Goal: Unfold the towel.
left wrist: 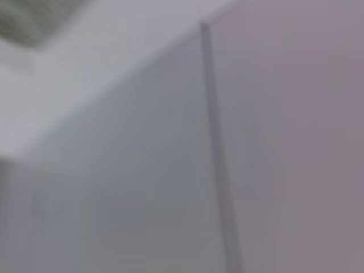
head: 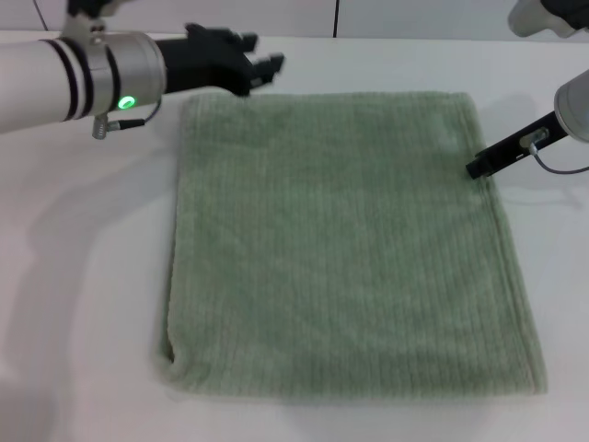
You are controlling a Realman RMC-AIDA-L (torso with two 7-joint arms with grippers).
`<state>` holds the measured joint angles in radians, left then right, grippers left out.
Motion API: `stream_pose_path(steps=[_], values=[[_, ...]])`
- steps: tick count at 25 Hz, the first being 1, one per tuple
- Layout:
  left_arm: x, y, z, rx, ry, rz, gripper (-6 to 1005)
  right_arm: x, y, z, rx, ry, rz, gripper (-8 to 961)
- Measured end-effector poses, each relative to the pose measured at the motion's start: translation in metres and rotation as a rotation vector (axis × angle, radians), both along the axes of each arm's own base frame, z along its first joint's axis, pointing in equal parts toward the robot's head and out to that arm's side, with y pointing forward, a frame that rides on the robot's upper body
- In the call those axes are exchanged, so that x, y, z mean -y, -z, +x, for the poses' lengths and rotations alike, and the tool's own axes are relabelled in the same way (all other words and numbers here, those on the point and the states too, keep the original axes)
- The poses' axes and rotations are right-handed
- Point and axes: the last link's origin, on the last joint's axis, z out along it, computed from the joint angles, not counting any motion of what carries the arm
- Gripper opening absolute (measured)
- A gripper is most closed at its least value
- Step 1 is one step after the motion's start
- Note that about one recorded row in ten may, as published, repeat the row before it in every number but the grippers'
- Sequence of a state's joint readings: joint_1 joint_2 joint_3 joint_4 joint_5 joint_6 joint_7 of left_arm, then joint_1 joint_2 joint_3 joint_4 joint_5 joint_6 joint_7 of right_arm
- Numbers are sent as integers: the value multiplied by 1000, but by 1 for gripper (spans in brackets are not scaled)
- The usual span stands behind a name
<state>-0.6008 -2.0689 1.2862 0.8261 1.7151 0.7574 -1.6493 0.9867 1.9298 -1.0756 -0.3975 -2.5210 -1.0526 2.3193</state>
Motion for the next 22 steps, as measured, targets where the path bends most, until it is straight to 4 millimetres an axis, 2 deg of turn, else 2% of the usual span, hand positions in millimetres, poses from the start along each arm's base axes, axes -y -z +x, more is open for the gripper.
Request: stream_pose_path(steps=[5,9,14,22], values=[[-5,-11,-22,150,-31,167,453,-6,-5,-4,-34,-2,44,2],[-5,-19,-43,283,-44,357,453,-16,-13,-17,-101,-37,100,2],[-5,-26,-49,302,-32,475,453,-26,-16,-32,-141,-100,162,2],[-10,-36,-57,326,-83,650,453,-46,0,-59,-215,-325,407,2]])
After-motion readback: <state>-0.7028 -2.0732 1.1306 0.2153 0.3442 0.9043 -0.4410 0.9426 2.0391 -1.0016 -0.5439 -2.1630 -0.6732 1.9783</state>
